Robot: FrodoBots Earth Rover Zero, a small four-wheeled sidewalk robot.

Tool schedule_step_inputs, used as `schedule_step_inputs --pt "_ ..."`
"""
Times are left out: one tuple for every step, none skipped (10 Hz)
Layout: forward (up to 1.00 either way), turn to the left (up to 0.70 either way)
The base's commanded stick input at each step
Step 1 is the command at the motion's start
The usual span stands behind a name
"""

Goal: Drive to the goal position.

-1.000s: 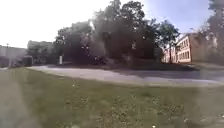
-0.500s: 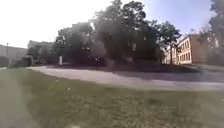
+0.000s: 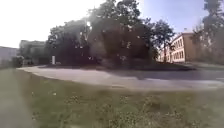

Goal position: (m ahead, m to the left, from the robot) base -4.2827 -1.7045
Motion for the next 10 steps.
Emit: schedule_step_inputs --pt "0.70 -0.35" --pt "0.70 -0.12" --pt "0.70 0.00" --pt "0.70 0.00" --pt "0.70 0.00" --pt "0.70 0.00" --pt "0.70 0.00" --pt "0.70 0.00" --pt "0.70 0.00" --pt "0.70 0.00"
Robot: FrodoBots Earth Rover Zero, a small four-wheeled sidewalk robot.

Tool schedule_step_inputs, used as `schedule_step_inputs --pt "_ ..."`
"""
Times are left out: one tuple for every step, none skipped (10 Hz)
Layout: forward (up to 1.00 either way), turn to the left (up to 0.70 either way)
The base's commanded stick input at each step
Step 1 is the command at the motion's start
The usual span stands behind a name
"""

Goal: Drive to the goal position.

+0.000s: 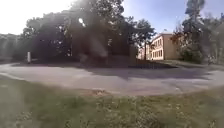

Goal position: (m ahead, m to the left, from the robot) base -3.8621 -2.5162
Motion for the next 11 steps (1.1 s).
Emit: schedule_step_inputs --pt "0.70 0.00" --pt "0.70 0.00" --pt "0.70 0.00" --pt "0.70 -0.10" --pt "0.70 -0.26" --pt "0.70 -0.33" --pt "0.70 -0.35" --pt "0.70 -0.35" --pt "0.70 -0.35" --pt "0.70 -0.35" --pt "0.70 -0.35"
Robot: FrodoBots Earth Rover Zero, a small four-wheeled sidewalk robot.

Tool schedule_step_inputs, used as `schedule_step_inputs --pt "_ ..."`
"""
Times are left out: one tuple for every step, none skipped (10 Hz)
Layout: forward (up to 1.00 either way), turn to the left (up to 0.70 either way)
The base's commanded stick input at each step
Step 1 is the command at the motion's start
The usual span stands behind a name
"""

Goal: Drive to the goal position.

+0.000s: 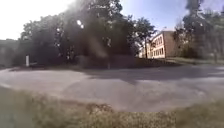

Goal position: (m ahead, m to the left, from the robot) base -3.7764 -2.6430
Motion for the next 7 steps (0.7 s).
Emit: schedule_step_inputs --pt "0.70 -0.35" --pt "0.70 -0.35" --pt "0.70 -0.35" --pt "0.70 -0.35" --pt "0.70 -0.35" --pt "0.70 -0.35" --pt "0.70 -0.35"
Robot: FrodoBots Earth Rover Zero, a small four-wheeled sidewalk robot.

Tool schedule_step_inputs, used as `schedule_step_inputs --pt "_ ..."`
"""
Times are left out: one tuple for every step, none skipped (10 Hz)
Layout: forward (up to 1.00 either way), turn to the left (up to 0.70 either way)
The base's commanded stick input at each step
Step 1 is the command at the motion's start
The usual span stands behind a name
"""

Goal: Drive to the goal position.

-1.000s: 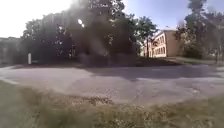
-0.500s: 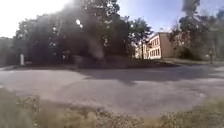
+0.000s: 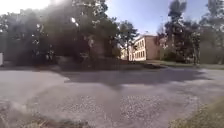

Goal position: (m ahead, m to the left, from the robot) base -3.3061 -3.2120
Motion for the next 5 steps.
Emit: schedule_step_inputs --pt "0.70 -0.35" --pt "0.70 -0.35" --pt "0.70 -0.35" --pt "0.70 -0.35" --pt "0.70 -0.35"
